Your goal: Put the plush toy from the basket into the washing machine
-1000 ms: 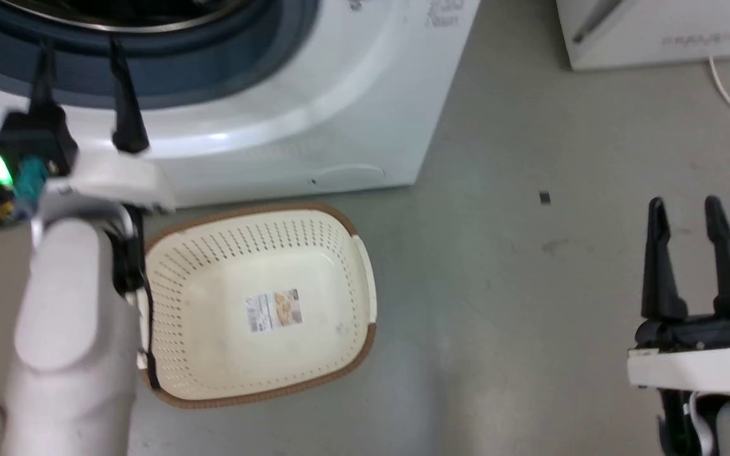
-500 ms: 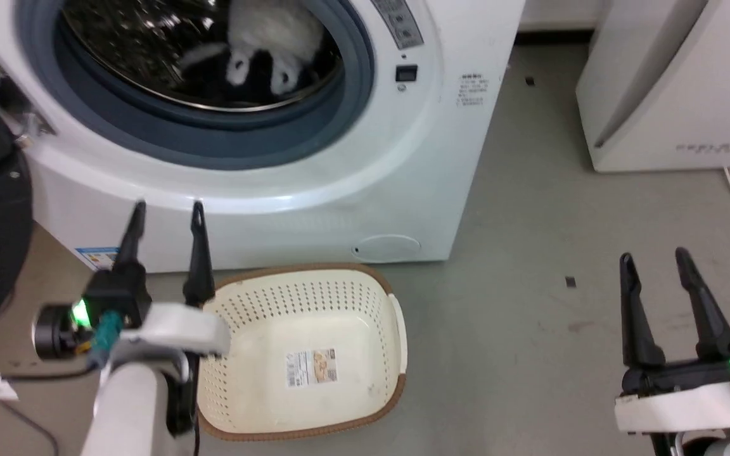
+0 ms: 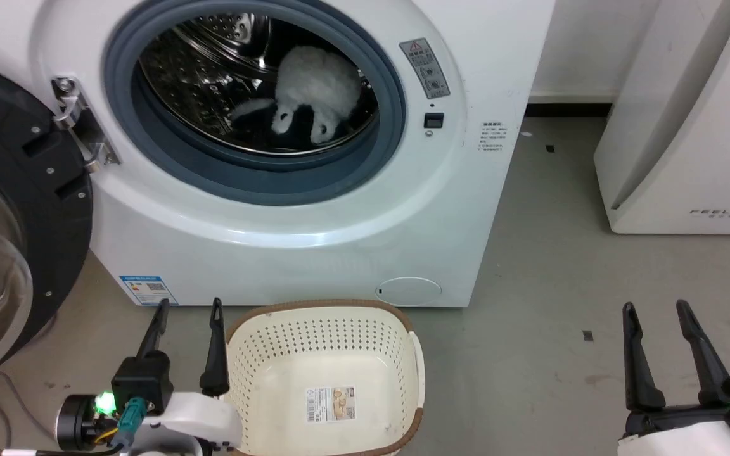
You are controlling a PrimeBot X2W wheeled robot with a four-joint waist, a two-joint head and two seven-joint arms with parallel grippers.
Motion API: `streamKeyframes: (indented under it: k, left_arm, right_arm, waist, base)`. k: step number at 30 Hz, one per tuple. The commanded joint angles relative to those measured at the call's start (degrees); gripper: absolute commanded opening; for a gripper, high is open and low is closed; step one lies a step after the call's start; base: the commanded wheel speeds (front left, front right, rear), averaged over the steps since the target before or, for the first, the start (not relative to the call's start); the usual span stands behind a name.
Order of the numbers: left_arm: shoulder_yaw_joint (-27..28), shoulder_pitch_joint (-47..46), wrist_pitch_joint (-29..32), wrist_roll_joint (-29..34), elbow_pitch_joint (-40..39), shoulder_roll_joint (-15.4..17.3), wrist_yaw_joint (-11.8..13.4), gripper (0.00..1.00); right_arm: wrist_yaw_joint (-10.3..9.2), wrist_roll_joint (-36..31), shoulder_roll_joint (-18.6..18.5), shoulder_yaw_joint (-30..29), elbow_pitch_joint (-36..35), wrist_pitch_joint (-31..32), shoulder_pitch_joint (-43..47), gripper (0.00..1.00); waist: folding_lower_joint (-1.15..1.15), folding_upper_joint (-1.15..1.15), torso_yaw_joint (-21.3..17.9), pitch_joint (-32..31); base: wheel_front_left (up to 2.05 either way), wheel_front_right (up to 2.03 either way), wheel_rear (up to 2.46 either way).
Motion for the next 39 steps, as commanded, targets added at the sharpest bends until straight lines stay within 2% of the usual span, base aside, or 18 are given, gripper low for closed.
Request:
streamKeyframes:
  k: [1, 2, 3, 39]
  left_arm:
    - [-0.15, 0.73, -0.29, 0.47, -0.14, -0.14, 0.08, 1.00]
    - [-0.20, 1.04, -0.29, 0.45, 0.01, -0.19, -0.03, 1.00]
    - [-0.16, 0.68, 0.00, 0.17, 0.19, -0.07, -0.01, 0.00]
    - [-0.12, 1.77, 3.85, 0.79, -2.95, -0.41, -0.42, 0.00]
  right_arm:
    - [-0.04, -0.40, 0.01, -0.03, 0.31, -0.25, 0.80, 1.00]
    - [-0.04, -0.40, 0.01, -0.01, 0.41, -0.25, 0.99, 1.00]
    - [0.00, 0.00, 0.00, -0.01, 0.31, 0.00, 0.25, 0.00]
    - [0.00, -1.71, 0.00, 1.28, 0.65, 3.84, -0.79, 0.00]
  waist:
    - [0.01, 0.00, 0.31, -0.48]
    - [0.01, 0.00, 0.37, -0.65]
    - [0.01, 0.00, 0.32, -0.62]
    - [0.01, 0.00, -0.03, -1.55]
  base:
    - [0.00, 0.00, 0.00]
    - [0.00, 0.00, 0.00]
    - [0.00, 0.00, 0.00]
    - [0.00, 0.00, 0.00]
